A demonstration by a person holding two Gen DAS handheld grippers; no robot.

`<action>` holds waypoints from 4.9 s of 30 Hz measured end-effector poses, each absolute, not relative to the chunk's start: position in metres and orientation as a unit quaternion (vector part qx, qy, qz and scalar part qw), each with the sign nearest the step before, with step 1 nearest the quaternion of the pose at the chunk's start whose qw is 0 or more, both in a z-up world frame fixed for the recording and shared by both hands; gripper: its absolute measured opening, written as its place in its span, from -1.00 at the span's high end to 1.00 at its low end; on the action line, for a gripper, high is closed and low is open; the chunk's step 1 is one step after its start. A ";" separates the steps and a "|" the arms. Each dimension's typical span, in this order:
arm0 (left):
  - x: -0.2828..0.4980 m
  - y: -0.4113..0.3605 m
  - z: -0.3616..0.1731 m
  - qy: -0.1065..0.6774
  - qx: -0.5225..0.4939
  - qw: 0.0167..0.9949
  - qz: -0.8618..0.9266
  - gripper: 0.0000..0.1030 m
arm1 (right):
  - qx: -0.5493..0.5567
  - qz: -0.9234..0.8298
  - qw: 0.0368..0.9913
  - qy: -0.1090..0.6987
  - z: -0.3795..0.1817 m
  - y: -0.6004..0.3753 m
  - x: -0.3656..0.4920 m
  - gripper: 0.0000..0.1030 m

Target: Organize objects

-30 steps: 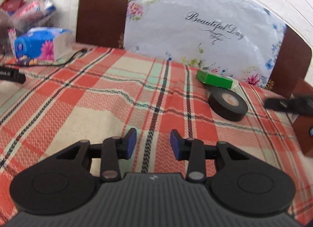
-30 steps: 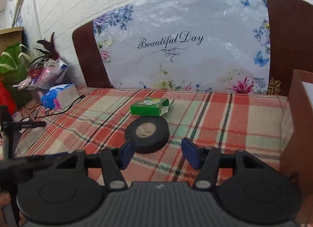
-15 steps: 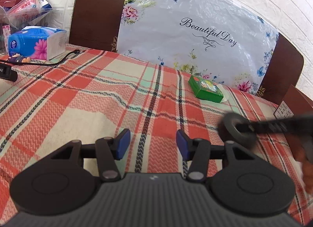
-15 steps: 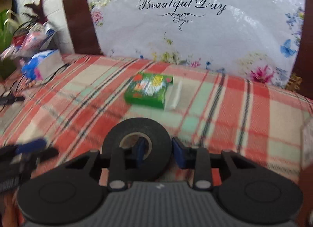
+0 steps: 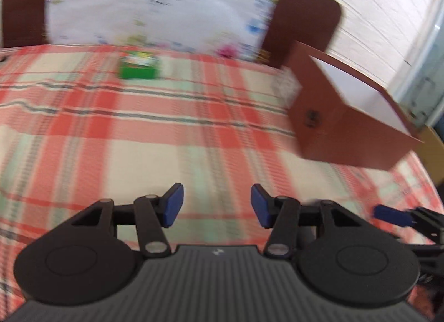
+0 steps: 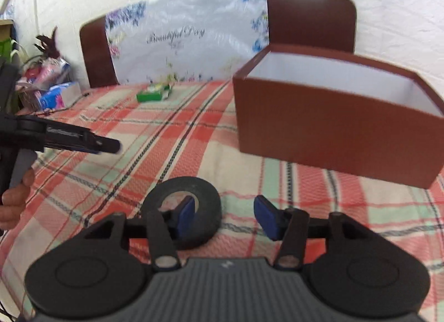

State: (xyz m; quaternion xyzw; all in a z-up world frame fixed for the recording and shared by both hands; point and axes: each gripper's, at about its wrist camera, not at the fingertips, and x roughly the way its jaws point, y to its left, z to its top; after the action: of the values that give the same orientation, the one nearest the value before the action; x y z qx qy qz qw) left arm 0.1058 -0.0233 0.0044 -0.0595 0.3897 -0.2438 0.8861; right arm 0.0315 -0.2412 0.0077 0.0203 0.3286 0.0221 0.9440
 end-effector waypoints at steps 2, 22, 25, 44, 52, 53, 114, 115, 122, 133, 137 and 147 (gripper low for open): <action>0.098 -0.046 0.011 0.408 -0.048 0.871 -0.270 -0.07 | 0.019 0.041 0.946 0.322 0.009 -0.244 0.020 -0.10; 0.107 -0.116 0.057 0.410 -0.010 0.860 -0.305 0.42 | -0.053 0.081 0.960 0.262 0.011 -0.224 0.042 -0.43; 0.121 -0.156 0.102 0.354 0.014 0.876 -0.329 0.42 | -0.061 0.041 0.974 0.214 0.054 -0.249 0.052 -0.43; 0.190 -0.234 0.098 0.345 0.023 0.891 -0.295 0.41 | 0.044 -0.059 0.978 0.194 0.077 -0.398 0.116 -0.41; 0.136 -0.193 0.096 0.347 0.056 0.890 -0.289 0.41 | 0.138 -0.052 0.975 0.169 0.086 -0.394 0.061 -0.41; 0.133 -0.187 0.095 0.348 0.060 0.891 -0.284 0.41 | 0.139 -0.055 0.975 0.167 0.086 -0.386 0.058 -0.41; 0.117 -0.003 -0.002 0.405 -0.141 0.867 -0.252 -0.19 | 0.034 -0.010 0.927 0.374 -0.021 -0.230 0.053 -0.81; 0.110 -0.022 -0.002 0.423 -0.141 0.851 -0.278 -0.19 | 0.038 -0.009 0.927 0.373 -0.023 -0.235 0.048 -0.81; 0.089 -0.117 -0.011 0.485 -0.070 0.811 -0.321 -0.11 | 0.000 0.023 0.932 0.361 -0.026 -0.232 0.039 -0.71; 0.105 -0.221 0.123 0.345 0.026 0.849 -0.400 0.18 | 0.001 -0.049 0.979 0.200 0.070 -0.295 0.044 -0.23; 0.141 -0.286 0.123 0.335 0.057 0.852 -0.398 0.17 | 0.012 -0.086 0.974 0.209 0.085 -0.354 0.088 -0.23; 0.188 -0.301 0.084 0.376 0.075 0.872 -0.304 0.14 | 0.062 -0.063 0.959 0.269 0.056 -0.413 0.154 -0.64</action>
State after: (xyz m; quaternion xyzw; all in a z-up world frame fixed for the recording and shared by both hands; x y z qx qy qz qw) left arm 0.1884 -0.3013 0.0842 0.0755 0.3763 -0.3043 0.8718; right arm 0.1543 -0.4127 0.0560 0.0621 0.2688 -0.0632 0.9591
